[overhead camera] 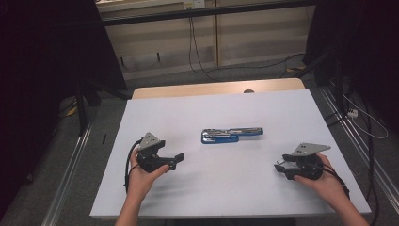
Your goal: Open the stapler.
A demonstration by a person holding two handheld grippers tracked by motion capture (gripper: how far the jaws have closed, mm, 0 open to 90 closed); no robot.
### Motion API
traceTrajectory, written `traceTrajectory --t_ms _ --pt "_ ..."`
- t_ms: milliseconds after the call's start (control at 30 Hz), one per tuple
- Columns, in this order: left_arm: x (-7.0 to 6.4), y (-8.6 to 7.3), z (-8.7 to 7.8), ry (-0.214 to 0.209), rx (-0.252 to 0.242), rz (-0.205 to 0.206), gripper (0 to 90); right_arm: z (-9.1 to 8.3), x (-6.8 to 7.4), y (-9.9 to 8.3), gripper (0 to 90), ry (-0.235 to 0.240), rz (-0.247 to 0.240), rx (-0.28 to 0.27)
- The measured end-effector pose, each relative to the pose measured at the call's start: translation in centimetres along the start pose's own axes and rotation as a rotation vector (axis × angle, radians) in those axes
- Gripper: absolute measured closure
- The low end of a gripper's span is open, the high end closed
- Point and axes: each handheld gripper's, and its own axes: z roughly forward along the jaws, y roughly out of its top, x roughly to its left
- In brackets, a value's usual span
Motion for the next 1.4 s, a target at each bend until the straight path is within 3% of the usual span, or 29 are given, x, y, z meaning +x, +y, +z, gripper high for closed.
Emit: traceTrajectory --t_ms 300,500,700,867,967,1167,1400 --pt "0.0 0.1 -0.1 0.005 -0.006 0.001 6.2 -0.7 1.0 -0.3 53.2 0.012 -0.005 0.016" --pt "0.1 0.1 -0.2 0.011 -0.008 0.003 6.2 -0.9 1.9 -0.3 56.8 0.045 -0.048 0.026" --pt "0.1 0.1 -0.1 0.008 -0.001 0.005 6.2 -0.6 0.6 0.6 38.2 -0.002 -0.054 -0.023" --pt "0.1 0.1 0.0 0.007 0.005 0.003 6.2 0.6 0.3 1.3 38.1 0.029 -0.076 -0.034" --pt "0.2 0.0 -0.1 0.01 0.006 0.003 6.2 1.3 0.8 1.2 40.0 0.049 -0.109 0.002" --pt "0.2 0.1 -0.2 0.012 0.0 0.005 6.2 0.7 0.8 0.8 41.9 0.052 -0.087 0.012" --pt "0.1 0.1 0.1 0.01 0.005 0.005 6.2 -0.3 0.5 0.0 55.0 0.062 -0.045 0.019"
